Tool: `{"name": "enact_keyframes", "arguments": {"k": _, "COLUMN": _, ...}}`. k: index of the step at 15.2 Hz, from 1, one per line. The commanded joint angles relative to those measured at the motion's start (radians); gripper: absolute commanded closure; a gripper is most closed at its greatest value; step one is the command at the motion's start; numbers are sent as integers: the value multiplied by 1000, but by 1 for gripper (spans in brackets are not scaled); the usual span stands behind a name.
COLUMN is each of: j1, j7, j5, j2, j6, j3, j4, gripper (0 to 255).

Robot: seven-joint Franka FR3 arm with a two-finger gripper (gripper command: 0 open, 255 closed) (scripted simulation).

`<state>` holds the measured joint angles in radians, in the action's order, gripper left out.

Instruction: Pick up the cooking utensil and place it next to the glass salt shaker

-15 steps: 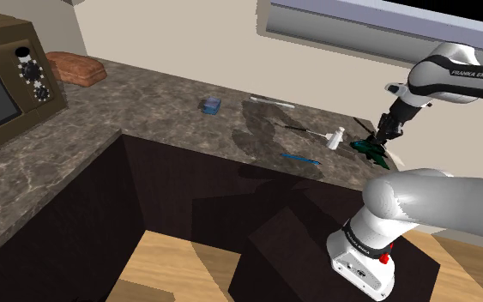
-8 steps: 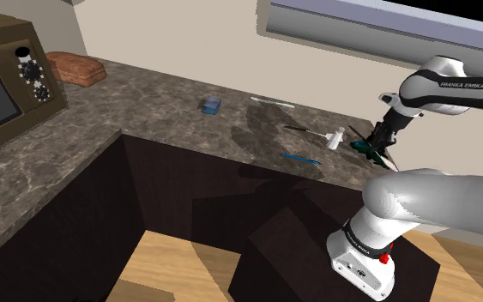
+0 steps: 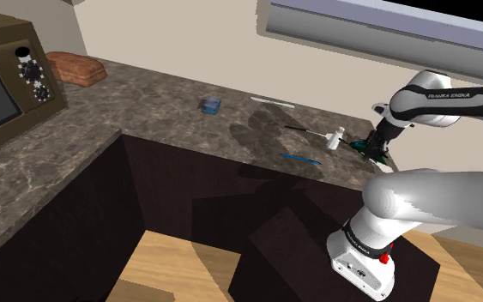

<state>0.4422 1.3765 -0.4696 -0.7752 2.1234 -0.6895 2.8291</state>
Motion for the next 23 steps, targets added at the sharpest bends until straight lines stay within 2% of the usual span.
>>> {"name": "enact_keyframes", "arguments": {"k": 1, "j1": 0, "j7": 2, "j5": -12, "j2": 20, "j6": 37, "j3": -17, "j4": 17, "gripper": 255}}
{"name": "enact_keyframes", "arguments": {"k": 12, "j1": -29, "j7": 10, "j5": -59, "j2": 179, "j6": 260, "j3": -120, "j4": 81, "gripper": 255}}
{"name": "enact_keyframes", "arguments": {"k": 19, "j1": -29, "j7": 10, "j5": -59, "j2": 179, "j6": 260, "j3": -120, "j4": 81, "gripper": 255}}
{"name": "enact_keyframes", "arguments": {"k": 20, "j1": -29, "j7": 10, "j5": -59, "j2": 179, "j6": 260, "j3": -120, "j4": 81, "gripper": 0}}
{"name": "enact_keyframes", "arguments": {"k": 23, "j1": -29, "j7": 10, "j5": -59, "j2": 180, "j6": 261, "j3": -120, "j4": 81, "gripper": 0}}
